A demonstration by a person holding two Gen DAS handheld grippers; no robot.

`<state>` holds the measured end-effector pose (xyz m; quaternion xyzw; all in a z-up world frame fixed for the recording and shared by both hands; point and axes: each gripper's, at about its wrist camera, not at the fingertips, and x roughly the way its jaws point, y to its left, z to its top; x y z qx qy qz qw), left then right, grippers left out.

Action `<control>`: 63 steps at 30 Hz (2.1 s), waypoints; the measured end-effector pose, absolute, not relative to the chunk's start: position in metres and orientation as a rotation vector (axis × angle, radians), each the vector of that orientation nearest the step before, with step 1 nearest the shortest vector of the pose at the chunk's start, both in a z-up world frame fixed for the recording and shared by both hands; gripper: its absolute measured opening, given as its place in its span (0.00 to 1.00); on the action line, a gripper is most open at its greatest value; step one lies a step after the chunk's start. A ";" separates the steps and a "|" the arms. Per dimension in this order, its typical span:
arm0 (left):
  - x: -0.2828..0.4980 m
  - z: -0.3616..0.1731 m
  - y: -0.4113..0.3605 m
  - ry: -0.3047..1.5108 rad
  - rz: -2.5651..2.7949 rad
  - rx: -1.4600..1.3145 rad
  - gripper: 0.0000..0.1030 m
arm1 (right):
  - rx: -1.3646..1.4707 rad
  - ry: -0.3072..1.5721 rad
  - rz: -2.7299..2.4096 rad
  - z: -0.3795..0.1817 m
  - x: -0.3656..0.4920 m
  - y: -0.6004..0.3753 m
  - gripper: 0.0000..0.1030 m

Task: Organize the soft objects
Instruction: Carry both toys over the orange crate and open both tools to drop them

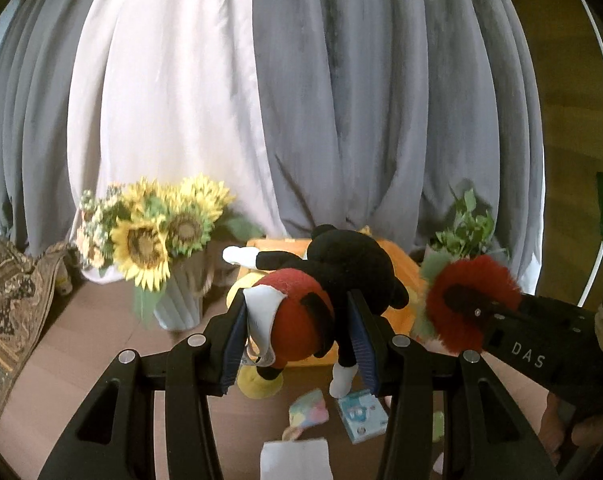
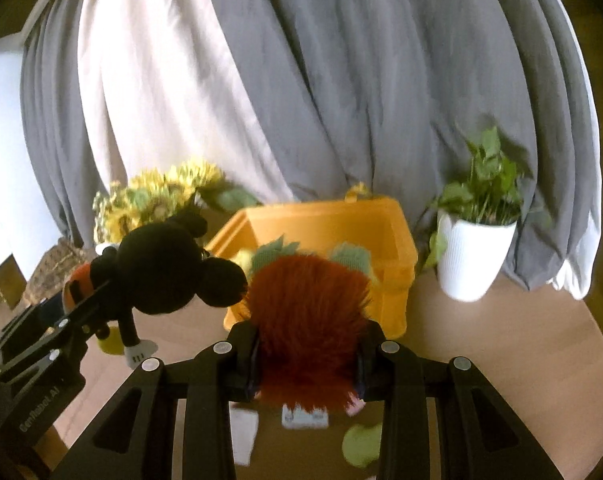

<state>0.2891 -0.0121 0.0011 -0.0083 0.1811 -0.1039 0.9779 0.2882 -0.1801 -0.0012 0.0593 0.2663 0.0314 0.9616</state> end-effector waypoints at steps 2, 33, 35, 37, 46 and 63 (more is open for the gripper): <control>0.294 0.006 -0.012 0.347 -0.211 -0.016 0.45 | 0.121 0.521 0.060 0.004 0.292 -0.180 0.34; 0.430 0.015 -0.034 0.323 -0.258 0.040 0.45 | 0.130 0.449 0.024 0.023 0.410 -0.198 0.34; 0.443 0.008 -0.037 0.342 -0.261 0.050 0.45 | 0.135 0.472 0.020 0.016 0.423 -0.201 0.34; 0.457 -0.001 -0.041 0.366 -0.269 0.054 0.45 | 0.144 0.495 0.019 0.008 0.433 -0.205 0.34; 0.505 -0.041 -0.054 0.488 -0.282 0.081 0.46 | 0.149 0.616 0.004 -0.034 0.479 -0.213 0.35; 0.530 -0.067 -0.063 0.589 -0.309 0.091 0.61 | 0.156 0.744 -0.004 -0.076 0.512 -0.217 0.53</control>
